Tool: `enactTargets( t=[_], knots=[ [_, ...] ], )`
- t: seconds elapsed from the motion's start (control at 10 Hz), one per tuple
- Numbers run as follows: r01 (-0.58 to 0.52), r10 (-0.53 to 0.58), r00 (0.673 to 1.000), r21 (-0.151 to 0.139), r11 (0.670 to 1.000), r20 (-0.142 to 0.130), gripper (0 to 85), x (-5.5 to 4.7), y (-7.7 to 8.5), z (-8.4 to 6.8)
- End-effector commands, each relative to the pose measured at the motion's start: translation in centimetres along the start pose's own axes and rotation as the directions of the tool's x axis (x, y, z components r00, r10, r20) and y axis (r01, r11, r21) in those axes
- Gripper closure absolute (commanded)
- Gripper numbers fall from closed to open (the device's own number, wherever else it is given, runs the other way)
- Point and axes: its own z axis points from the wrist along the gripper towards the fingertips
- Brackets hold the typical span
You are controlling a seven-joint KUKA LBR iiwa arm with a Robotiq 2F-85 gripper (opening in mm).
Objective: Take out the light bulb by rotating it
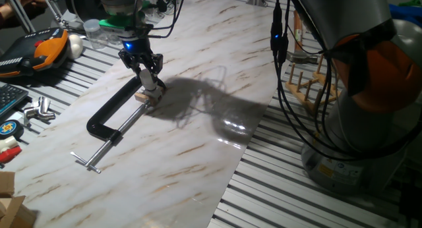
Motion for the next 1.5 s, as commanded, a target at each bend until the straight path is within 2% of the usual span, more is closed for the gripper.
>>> enactTargets(
  t=[0.0,0.9,1.4],
  knots=[
    [0.017,-0.017,1.0,-0.003,1.0,-0.001,85.0,0.0,0.01,-0.04],
    [0.178,-0.178,0.984,0.001,0.984,0.006,85.0,0.02,0.0,-0.31],
    [0.313,-0.313,0.95,-0.003,0.95,0.013,85.0,0.03,-0.03,-0.34]
  ],
)
